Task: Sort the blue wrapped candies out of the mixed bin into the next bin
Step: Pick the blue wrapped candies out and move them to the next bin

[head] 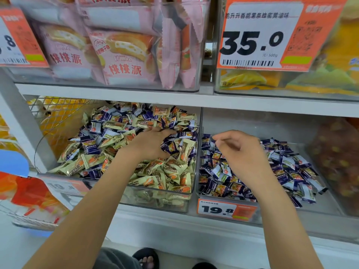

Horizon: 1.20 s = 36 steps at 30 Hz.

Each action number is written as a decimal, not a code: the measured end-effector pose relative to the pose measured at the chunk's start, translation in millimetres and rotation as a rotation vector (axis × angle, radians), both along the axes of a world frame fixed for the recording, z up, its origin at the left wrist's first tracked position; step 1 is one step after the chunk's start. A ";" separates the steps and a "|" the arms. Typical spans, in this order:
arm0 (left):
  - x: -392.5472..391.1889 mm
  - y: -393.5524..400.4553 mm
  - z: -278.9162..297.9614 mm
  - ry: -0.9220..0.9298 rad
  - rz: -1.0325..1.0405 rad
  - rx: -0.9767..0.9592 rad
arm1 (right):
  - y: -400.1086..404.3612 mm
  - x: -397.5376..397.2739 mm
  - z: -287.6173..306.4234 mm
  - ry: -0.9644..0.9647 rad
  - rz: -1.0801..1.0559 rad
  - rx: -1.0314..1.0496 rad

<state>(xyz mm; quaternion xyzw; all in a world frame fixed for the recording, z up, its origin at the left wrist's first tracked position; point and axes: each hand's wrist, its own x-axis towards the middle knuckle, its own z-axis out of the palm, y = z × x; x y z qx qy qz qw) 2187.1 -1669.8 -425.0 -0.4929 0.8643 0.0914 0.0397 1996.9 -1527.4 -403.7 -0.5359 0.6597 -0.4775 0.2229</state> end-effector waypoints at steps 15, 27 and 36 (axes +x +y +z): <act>-4.0 6.2 5.7 0.205 -0.038 0.061 | 0.6 7.3 4.6 -0.003 0.080 0.061; -2.2 51.9 43.5 0.829 0.011 0.092 | 8.1 28.2 18.6 -0.304 0.091 -0.077; -35.4 83.6 47.5 0.835 -0.286 -0.141 | 7.2 28.5 19.6 -0.526 0.052 -0.258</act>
